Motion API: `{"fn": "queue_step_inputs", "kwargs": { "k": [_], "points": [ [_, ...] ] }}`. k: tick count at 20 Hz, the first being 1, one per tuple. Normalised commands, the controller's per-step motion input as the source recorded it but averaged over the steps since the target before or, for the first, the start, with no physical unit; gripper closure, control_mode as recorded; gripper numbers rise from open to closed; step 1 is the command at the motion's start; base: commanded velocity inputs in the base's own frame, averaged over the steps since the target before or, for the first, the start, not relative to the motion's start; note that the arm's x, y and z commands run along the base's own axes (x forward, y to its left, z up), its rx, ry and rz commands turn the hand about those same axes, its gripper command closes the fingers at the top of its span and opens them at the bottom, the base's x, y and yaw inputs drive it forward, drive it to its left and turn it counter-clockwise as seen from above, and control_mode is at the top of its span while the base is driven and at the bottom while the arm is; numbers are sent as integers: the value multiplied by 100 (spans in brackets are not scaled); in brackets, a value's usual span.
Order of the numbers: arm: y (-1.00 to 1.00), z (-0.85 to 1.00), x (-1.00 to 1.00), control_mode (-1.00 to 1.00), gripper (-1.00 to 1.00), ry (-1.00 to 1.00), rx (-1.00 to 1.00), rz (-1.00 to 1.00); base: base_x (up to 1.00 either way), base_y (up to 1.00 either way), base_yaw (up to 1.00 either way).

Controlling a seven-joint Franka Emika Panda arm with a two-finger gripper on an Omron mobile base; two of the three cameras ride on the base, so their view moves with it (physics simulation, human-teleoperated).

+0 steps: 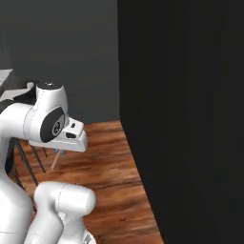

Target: Take a straw from the drawer in front and place it inside the glass cup on the dining counter.

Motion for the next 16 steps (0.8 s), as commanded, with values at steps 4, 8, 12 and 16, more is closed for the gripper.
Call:
{"fn": "queue_step_inputs", "kwargs": {
  "k": [4, 8, 12, 16],
  "points": [
    [0, 0, 0, 100, 100, 0, 0, 0, 100, -15, 41],
    [0, 0, 0, 100, 100, 0, 0, 0, 100, -18, 36],
    [0, 0, 0, 100, 100, 0, 0, 0, 100, -30, 32],
    [0, 0, 0, 100, 100, 0, 0, 0, 100, -38, 24]
  ]
}}
